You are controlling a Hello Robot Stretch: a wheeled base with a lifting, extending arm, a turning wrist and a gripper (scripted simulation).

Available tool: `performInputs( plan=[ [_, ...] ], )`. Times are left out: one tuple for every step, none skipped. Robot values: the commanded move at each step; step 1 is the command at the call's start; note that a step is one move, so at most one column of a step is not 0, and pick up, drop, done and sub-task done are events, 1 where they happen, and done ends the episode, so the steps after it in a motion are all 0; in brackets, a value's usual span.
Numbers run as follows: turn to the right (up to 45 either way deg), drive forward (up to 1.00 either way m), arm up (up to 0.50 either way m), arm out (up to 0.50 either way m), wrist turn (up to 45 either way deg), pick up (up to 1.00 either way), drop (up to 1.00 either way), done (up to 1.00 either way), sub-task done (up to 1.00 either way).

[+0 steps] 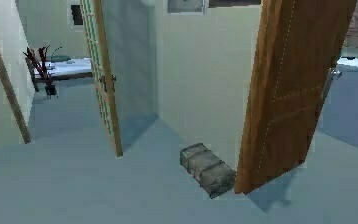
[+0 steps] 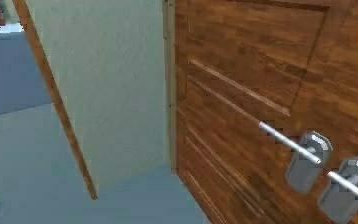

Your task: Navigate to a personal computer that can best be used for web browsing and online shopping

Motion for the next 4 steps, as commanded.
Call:
performInputs(
  plan=[
    [-30.0, 0.0, 0.0, 0.0, 0.0, 0.0, 0.0, 0.0, 0.0],
    [0.0, 1.0, 0.0, 0.0, 0.0, 0.0, 0.0, 0.0, 0.0],
    [-3.0, 0.0, 0.0, 0.0, 0.0, 0.0, 0.0, 0.0, 0.0],
    [0.0, 1.0, 0.0, 0.0, 0.0, 0.0, 0.0, 0.0, 0.0]
  ],
)
